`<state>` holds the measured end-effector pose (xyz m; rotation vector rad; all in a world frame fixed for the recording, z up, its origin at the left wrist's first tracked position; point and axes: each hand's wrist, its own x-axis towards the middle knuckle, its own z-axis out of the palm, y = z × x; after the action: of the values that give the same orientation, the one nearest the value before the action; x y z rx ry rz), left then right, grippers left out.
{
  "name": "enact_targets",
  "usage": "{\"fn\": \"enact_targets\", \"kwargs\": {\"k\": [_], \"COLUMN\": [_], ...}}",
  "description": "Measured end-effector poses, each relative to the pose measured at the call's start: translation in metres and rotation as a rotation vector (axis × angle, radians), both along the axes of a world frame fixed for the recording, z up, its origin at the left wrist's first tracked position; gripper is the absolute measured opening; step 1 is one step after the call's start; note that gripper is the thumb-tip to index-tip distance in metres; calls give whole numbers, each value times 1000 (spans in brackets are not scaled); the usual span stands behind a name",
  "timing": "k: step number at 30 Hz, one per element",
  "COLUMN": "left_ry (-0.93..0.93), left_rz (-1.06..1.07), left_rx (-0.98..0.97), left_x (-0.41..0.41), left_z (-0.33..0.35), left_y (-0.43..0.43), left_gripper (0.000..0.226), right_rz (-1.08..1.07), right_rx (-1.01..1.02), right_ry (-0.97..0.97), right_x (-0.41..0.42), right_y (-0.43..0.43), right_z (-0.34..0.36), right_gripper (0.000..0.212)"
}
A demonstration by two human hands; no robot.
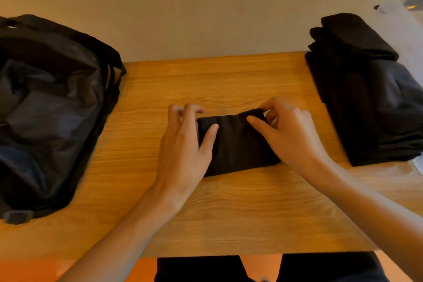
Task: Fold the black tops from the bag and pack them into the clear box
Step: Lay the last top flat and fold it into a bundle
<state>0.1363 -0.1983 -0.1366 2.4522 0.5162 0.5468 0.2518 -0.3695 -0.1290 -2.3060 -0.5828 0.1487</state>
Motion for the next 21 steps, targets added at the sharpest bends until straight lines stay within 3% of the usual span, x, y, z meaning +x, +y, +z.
{"fn": "enact_targets", "kwargs": {"k": [3,6,9,11,18,21], "left_ry": [-57,171,317,359,428,321], "left_rz": [-113,-302,-330,-317,-231,-228], "left_rx": [182,311,354,345,283,304], "left_x": [-10,-13,-12,-12,-21,-24], "left_z": [5,1,-12,-17,-15,-6], "left_y": [-6,-13,-8,-1,15,13], "left_gripper": [41,61,69,75,86,86], "right_rz": [40,287,442,440,253,194], "right_rx": [-64,-147,-426,-491,-509,-404], "right_ry": [-360,-540,-389,-326,-124,-202], "right_x": [-8,-20,-24,-18,-10,-14], "right_y": [-6,-6,-2,-7,-29,-31], "right_z": [2,0,-8,-14,-21,-13], "right_gripper": [29,43,68,73,74,73]}}
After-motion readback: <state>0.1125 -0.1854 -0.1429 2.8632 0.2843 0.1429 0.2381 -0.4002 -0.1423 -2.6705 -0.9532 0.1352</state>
